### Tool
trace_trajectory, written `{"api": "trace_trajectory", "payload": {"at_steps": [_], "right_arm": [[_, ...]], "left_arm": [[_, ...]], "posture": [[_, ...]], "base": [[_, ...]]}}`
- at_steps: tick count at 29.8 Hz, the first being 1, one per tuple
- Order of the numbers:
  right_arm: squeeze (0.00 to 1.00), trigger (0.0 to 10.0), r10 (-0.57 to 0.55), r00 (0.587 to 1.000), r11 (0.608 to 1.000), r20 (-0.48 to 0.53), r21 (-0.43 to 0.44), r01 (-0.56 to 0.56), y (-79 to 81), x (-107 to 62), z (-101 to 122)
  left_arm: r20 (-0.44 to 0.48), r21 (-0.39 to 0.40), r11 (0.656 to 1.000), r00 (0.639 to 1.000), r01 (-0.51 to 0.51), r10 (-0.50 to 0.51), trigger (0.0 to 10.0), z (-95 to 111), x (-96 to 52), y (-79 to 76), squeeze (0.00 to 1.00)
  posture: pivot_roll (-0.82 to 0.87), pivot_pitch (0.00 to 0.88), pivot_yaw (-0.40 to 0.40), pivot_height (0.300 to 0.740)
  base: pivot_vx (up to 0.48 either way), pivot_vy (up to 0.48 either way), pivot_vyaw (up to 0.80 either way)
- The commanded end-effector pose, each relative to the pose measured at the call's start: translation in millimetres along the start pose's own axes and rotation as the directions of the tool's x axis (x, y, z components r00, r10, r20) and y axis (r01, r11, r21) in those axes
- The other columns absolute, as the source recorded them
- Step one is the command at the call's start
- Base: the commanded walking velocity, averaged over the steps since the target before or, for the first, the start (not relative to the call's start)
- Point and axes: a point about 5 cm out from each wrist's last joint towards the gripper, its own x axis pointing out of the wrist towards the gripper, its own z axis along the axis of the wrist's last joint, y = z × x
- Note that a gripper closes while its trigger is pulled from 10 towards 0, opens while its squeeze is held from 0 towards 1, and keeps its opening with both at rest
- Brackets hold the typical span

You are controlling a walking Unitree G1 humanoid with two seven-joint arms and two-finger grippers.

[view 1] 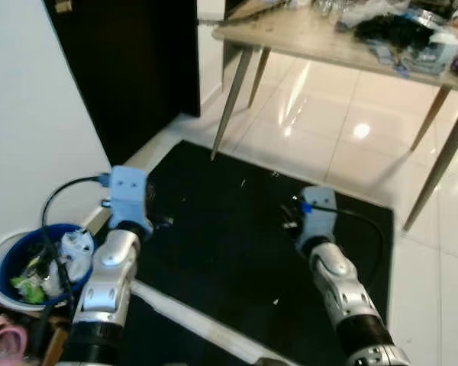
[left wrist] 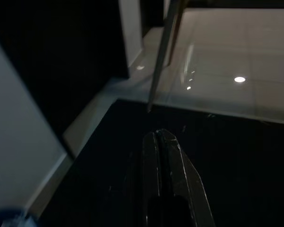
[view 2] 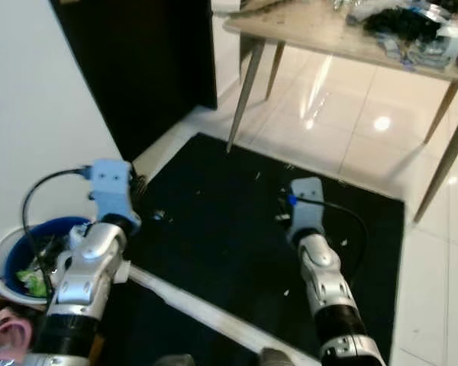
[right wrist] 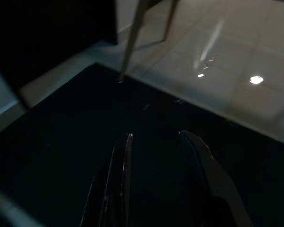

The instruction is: Picking trash to rubbish bin

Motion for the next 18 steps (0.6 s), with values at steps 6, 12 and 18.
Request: {"api": "trace_trajectory", "payload": {"at_steps": [6, 12, 18], "right_arm": [[0.00, 10.0, 0.004, 1.000, 1.000, -0.010, 0.028, -0.004, 3.9, -1.0, -2.7], [0.00, 10.0, 0.005, 1.000, 1.000, -0.011, 0.030, -0.005, 3.9, -1.6, -3.1], [0.00, 10.0, 0.006, 1.000, 1.000, -0.013, 0.031, -0.005, 4.1, -2.2, -3.8]], "left_arm": [[-0.023, -0.002, 1.000, 1.000, -0.008, 0.008, 10.0, -5.7, -1.9, 2.8, 0.00], [-0.024, -0.003, 1.000, 1.000, -0.008, 0.008, 10.0, -6.1, -2.3, 2.6, 0.00], [-0.025, -0.002, 1.000, 1.000, -0.008, 0.008, 10.0, -6.4, -2.7, 2.7, 0.00]], "posture": [[0.06, 0.025, -0.002, 0.740], [0.06, 0.027, -0.002, 0.740], [0.06, 0.027, -0.003, 0.740]], "base": [[0.265, 0.000, -0.53], [0.267, 0.000, -0.54], [0.266, 0.000, -0.54]]}}
